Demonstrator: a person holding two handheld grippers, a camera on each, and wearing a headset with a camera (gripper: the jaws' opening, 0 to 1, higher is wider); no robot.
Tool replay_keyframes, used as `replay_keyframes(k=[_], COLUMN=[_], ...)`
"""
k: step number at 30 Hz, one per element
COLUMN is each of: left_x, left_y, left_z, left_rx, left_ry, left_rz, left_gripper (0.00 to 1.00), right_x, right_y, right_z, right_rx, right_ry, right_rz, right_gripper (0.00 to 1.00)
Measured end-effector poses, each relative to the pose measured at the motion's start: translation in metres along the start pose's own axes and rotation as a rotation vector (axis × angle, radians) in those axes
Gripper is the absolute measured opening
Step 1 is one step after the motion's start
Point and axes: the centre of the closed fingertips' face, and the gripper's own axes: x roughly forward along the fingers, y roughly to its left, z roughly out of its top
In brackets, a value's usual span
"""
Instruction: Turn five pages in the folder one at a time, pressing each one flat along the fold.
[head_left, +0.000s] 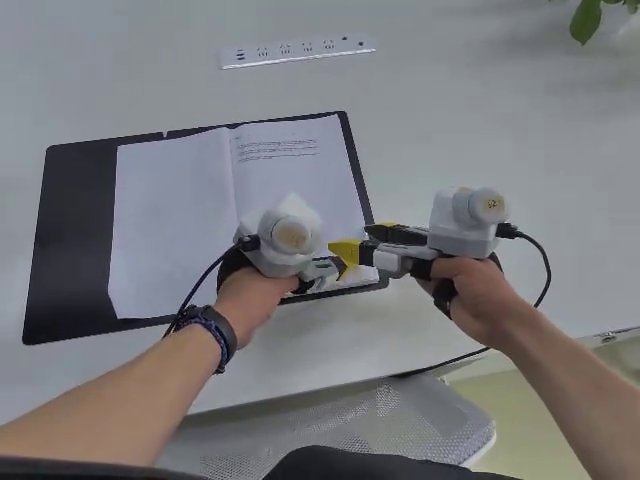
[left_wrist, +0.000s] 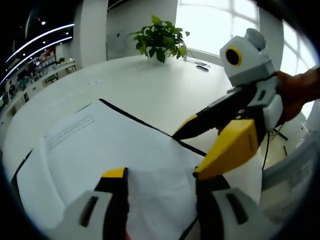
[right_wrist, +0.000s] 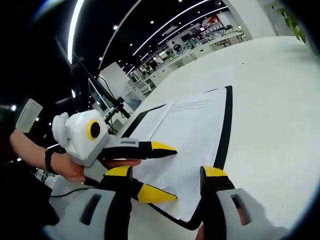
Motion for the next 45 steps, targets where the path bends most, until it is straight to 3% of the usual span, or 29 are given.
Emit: replay_keyframes(k=[13,16,21,25,28,32,39,45], left_x=[-0.017,-0.021,-0.033,-0.046,-0.058,-0.069,-0.092,-0.113], left_y=[-0.007,-0.009,-0.009,-0.005,-0.004,0.006,0.023,0.032], left_z=[-0.005,-0.008,-0.003,0.003,0.004,0.001,0.000,-0.002], left_rx=[-0.048,-0.036,-0.044,-0.056,-0.057,-0.061,-0.095,-0.112], left_ry=[-0.006,0.006,-0.014,-0.039,-0.054,-0.060,-0.092,-0.116], left_rz=[-0.031,-0.033,-0.030,-0.012,-0.001,0.023,0.070,0.099], left_gripper=[0.62,0.65,0.67,0.67,0.67,0.67,0.67,0.67], right_x=[-0.004,-0.003,-0.003,-0.003,-0.003,-0.003,0.001,0.008], right_y=[0.004,0.005,0.009,0.012,0.018,0.018,0.033,0.051], right_z=[-0.002,-0.002,0.001,0.003,0.004,0.008,0.016,0.023], right_rx=[0.047,0.057,0.060,0.061,0.037,0.033,-0.002,-0.026], right_ry=[-0.037,-0.042,-0.056,-0.061,-0.076,-0.094,-0.094,-0.102], right_rz=[0.025,0.025,0.036,0.038,0.040,0.032,0.042,0.058], right_gripper=[0.34,0.30,0.22,0.18,0.09,0.01,0.00,0.00])
